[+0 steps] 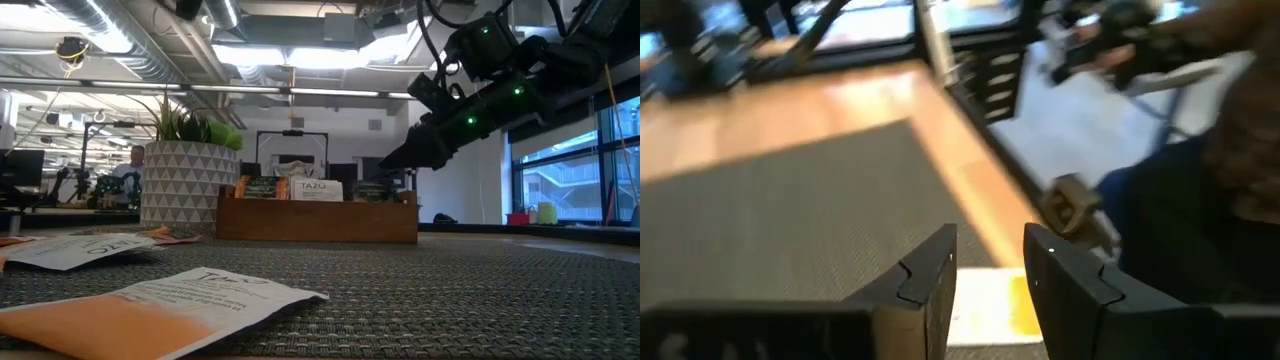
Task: Pick & Place Tea
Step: Put the right white tea bag into the middle slot of the wooden organizer
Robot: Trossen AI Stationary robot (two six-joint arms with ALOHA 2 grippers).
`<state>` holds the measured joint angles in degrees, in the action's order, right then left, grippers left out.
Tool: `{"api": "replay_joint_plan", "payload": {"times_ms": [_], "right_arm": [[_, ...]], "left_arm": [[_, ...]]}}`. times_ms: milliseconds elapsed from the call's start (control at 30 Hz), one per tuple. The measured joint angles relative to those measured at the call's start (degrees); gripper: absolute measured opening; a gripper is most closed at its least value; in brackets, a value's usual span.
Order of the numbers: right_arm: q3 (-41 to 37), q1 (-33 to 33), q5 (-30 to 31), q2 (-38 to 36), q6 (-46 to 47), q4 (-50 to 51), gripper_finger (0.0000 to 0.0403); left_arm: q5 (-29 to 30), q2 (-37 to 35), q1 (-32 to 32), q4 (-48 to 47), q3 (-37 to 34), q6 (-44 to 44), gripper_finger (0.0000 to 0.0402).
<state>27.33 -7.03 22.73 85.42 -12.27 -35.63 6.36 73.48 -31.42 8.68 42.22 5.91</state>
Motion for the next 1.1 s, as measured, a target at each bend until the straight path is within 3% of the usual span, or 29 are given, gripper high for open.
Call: {"api": "replay_joint_plan", "payload": {"times_ms": [200, 400, 500, 600, 733, 833, 1100], "right_arm": [[0.0, 1.79, -5.63, -1.34, 1.81, -0.97, 0.0121], [0.04, 5.98, -20.6, -2.7, 5.81, -1.47, 0.0122], [0.24, 9.36, -26.3, -2.7, 8.13, -1.5, 0.0122], [2.33, 13.43, -26.85, -2.7, 12.5, 0.69, 0.0122], [8.76, 18.98, -23.58, -2.2, 17.42, 10.98, 0.0122], [13.71, 23.14, -19.74, 0.06, 23.06, 17.09, 0.0122], [23.44, 30.23, -18.89, 12.48, 39.85, 17.08, 0.0122]], "left_arm": [[5.14, 0.97, 0.17, -3.3, 0.0, 6.83, 0.0112], [3.43, 6.85, 0.46, -0.15, 0.0, 11.37, 0.0115], [-0.26, 11.34, 0.46, 5.24, 0.0, 14.75, 0.0115], [-6.16, 16.43, 0.44, 10.95, 0.58, 16.38, 0.0114], [-11.03, 22.4, -0.76, 12.35, 4.63, 17.92, 0.0112], [-11.07, 26.94, -2.3, 12.16, 7.8, 17.92, 0.0113], [-8.21, 34.7, -6.33, 10.25, 12.48, 18.08, 0.0114]]}}
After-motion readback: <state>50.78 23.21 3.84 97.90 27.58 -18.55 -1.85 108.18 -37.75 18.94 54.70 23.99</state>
